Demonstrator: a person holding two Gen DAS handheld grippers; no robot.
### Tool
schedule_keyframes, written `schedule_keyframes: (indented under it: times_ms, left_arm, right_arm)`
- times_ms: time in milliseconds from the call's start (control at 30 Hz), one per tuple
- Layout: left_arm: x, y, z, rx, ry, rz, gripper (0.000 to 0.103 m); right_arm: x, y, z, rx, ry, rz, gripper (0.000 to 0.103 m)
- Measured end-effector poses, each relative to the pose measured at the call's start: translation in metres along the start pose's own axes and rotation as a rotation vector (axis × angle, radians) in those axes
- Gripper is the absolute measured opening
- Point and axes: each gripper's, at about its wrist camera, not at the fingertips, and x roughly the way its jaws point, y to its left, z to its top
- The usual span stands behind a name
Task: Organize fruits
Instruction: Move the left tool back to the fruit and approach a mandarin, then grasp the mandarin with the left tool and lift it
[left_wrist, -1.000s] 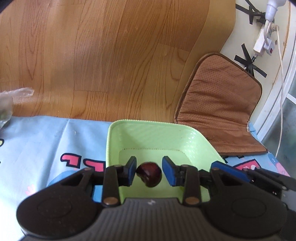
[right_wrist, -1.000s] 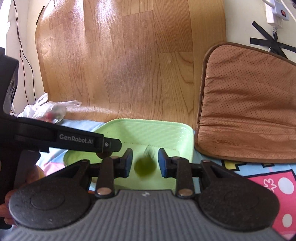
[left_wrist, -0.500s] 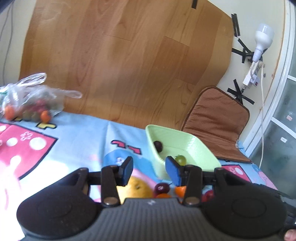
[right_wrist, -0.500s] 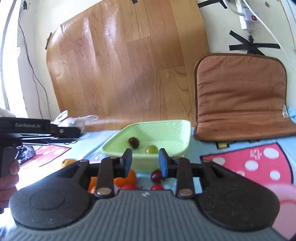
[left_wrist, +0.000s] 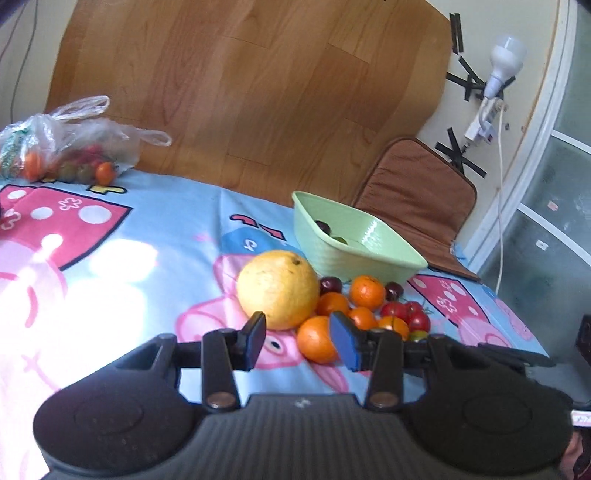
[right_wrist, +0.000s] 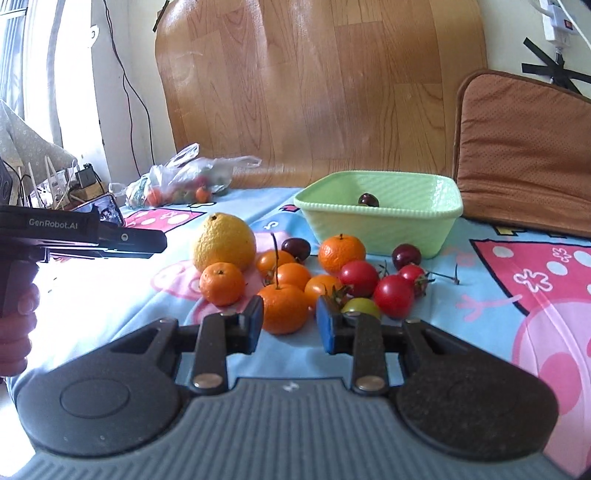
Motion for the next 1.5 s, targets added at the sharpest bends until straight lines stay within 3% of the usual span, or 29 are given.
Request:
schedule_keyframes:
  times_ms: [133, 233, 267, 333, 467, 600, 633, 700, 933, 1333, 1500]
  left_arm:
    - [0.024, -0.011, -0.004, 0.011, 0.068, -0.045, 0.040]
    - [0.038, -0.015, -0.007, 0.018, 0.094, -0.024, 0.044]
    - [0.041, -0.015, -0.007, 0.013, 0.103, -0.023, 0.044]
    - [0.047, -0.014, -0.007, -0.001, 0.116, -0.027, 0.046]
    - [0.054, -0.017, -0.007, 0.015, 0.113, -0.016, 0.046]
    - [0.056, -0.021, -0.008, 0.040, 0.099, 0.007, 0.039]
    - [0.055, -0.021, -0.009, 0.043, 0.096, 0.009, 0.038]
    - [0.053, -0.023, -0.010, 0.043, 0.095, 0.014, 0.038]
    - [0.035, -0.042, -0.025, 0.065, 0.108, -0.031, 0.038]
    - [0.039, -0.099, -0.054, 0.159, 0.168, -0.112, 0.038]
    - [0.041, -0.114, -0.062, 0.195, 0.152, -0.076, 0.039]
  right_arm:
    - [0.003, 0.005, -0.003, -0.024, 0.028, 0.002, 0.034]
    - [0.007, 0.006, -0.004, -0.031, 0.045, 0.001, 0.036]
    - [0.009, 0.006, -0.004, -0.032, 0.048, -0.001, 0.045]
    - [0.011, 0.006, -0.004, -0.030, 0.050, 0.000, 0.052]
    - [0.019, 0.006, -0.001, -0.034, 0.075, 0.012, 0.052]
    - [0.023, 0.005, 0.000, -0.033, 0.089, 0.020, 0.051]
    - [0.023, 0.005, 0.000, -0.033, 0.087, 0.018, 0.044]
    - [0.021, 0.005, -0.001, -0.031, 0.084, 0.017, 0.041]
    - [0.000, 0.004, -0.009, -0.024, 0.065, -0.003, 0.041]
    - [-0.053, -0.028, -0.036, 0.108, 0.018, -0.150, 0.041]
    - [-0.062, -0.033, -0.048, 0.109, 0.008, -0.168, 0.041]
